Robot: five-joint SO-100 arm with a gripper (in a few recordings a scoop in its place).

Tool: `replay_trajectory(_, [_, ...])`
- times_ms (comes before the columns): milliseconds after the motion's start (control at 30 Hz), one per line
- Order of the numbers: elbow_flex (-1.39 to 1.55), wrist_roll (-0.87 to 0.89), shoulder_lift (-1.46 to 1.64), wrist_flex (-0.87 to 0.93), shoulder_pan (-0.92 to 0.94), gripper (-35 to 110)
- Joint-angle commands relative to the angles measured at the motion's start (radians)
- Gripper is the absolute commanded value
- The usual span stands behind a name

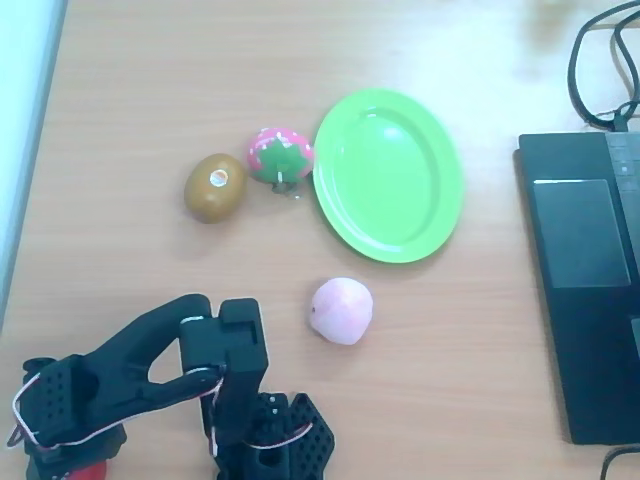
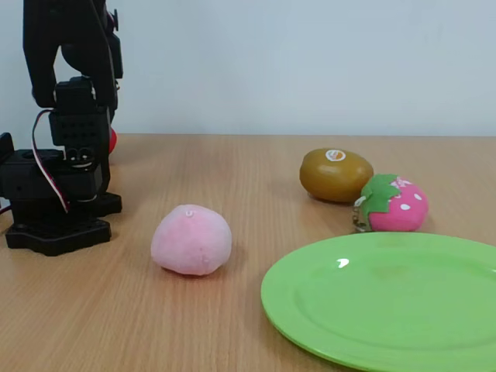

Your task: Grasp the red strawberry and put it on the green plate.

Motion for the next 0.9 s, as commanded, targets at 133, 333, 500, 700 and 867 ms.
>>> replay_trajectory(133, [-0.017,-0.002,0.012,0.009,-0.018,35])
replay_trajectory(333, [-0.020,-0.002,0.012,0.008,-0.012,27])
replay_trajectory(500, [-0.021,-0.002,0.009,0.006,-0.009,20])
replay_trajectory(700, [-0.025,0.025,0.006,0.003,0.008,18])
replay_trajectory(867, [-0.071,0.109,-0.015,-0.002,0.080,18])
